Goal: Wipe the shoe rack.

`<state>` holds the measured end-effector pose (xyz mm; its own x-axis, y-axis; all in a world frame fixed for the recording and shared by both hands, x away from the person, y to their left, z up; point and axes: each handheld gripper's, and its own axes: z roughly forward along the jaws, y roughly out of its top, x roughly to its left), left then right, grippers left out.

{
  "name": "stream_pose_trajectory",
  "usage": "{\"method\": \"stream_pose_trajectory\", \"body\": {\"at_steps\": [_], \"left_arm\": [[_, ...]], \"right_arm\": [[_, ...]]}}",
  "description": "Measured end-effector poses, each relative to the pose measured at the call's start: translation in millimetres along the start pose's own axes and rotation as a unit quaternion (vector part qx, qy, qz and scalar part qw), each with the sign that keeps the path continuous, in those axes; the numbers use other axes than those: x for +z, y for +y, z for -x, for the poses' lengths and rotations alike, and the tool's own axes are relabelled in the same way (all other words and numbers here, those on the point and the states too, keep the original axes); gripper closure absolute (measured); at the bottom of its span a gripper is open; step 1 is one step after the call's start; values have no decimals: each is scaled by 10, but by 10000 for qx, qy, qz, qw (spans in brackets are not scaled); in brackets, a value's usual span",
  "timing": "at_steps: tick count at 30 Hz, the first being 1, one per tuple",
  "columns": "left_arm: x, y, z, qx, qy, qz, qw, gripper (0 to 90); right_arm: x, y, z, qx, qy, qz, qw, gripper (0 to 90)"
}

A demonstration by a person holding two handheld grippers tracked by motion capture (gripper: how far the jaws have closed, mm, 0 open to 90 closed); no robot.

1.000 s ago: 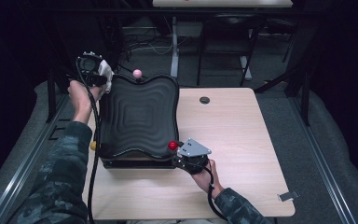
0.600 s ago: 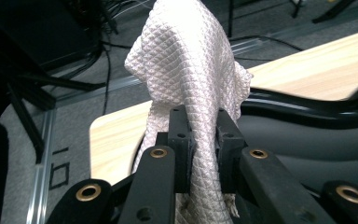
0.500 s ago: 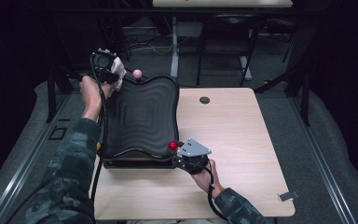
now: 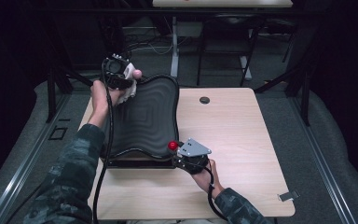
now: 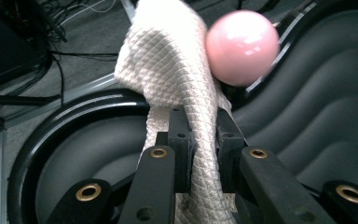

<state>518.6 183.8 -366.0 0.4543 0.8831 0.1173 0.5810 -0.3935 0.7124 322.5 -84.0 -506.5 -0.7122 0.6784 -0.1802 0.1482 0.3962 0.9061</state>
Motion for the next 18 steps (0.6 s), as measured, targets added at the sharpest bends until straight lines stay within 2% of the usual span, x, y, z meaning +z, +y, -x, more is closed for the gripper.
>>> {"method": "stream_pose_trajectory", "body": {"at_steps": [3,5,7,9,10,11,15,18], "left_arm": [[-49,-82,-2,-26,-31,-27,10000,808],[-106,-144,-38,-148,-141,21,9998,808],[-165,-203,-38,-94,-2,-25,10000,808],[-225,-269,-67,-168,-99,-39,9998,809],[-260,-302,-72,-173,-55,10,9998,809],[-296,-328,-74,-134,15,-15,9999,809],[-445,-472,-83,-169,-51,50,9998,809],[-543,-617,-34,-44,-66,24,10000,808]], "right_arm": [[1,1,0,1,-1,-1,10000,603],[-2,2,-1,-2,-7,-22,10000,602],[4,2,-3,8,-23,9,10000,602],[6,3,-2,16,-5,17,10000,602],[6,4,-1,12,3,21,10000,602],[6,4,1,6,-2,14,10000,602],[6,5,0,12,0,10,10000,602],[5,5,3,2,8,6,10000,603]]}}
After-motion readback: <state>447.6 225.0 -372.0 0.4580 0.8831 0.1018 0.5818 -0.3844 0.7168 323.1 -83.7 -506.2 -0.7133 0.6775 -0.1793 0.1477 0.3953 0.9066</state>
